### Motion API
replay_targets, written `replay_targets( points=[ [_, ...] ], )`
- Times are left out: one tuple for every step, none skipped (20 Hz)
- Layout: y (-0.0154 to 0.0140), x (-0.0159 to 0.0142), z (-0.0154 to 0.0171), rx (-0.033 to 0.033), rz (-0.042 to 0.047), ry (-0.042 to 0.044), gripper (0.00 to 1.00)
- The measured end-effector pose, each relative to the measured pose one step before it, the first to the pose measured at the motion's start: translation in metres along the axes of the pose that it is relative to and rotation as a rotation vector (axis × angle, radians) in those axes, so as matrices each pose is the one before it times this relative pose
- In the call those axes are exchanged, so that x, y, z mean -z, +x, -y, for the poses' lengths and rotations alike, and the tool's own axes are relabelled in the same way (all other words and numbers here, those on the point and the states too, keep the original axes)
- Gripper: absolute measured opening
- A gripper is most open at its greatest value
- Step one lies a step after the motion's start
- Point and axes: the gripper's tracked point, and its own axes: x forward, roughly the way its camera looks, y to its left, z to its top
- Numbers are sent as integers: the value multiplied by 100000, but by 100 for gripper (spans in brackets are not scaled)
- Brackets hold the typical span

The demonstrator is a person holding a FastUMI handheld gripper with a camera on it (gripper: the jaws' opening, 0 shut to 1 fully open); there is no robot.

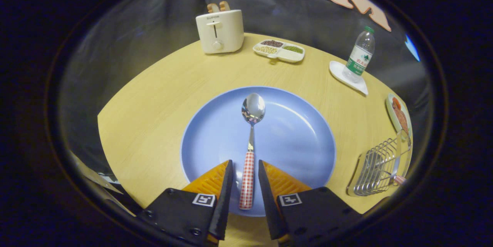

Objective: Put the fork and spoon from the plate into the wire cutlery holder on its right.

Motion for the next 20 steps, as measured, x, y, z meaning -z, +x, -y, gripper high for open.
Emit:
replay_targets(
  points=[
    [-412, -224, -12, 1230, 350, 33, 32],
    [-115, 7, 58, 81, -193, -612, 27],
    [75, -61, 66, 199, -847, -196, 21],
    [501, -180, 315, 2114, 301, 808, 18],
    [100, 232, 148, -80, -1296, -137, 14],
    [-563, -26, -85, -100, -438, -590, 11],
    [-38, 68, -14, -68, -1187, -865, 11],
    [-39, 35, 202, 333, -1456, -679, 11],
    [-188, -111, 57, -373, -891, 167, 11],
    [-294, -67, -259, -1417, -1475, 1130, 11],
    [-282, -21, -197, -1793, -1420, 1977, 11],
    [-220, -227, 138, -172, -228, 719, 11],
    [-432, -132, 167, -75, -340, 166, 11],
    [-366, -152, 153, -358, -504, 90, 11],
    [-493, -72, 168, -350, 39, 234, 11],
    [-400, 24, 121, -420, -738, 94, 11],
    [-512, -106, 131, -400, -286, -129, 11],
    [-450, -198, 257, -1, -56, -107, 11],
    [-604, -132, 269, -99, 67, -217, 11],
    [-561, -213, 254, -430, -199, -294, 11]
  ],
)
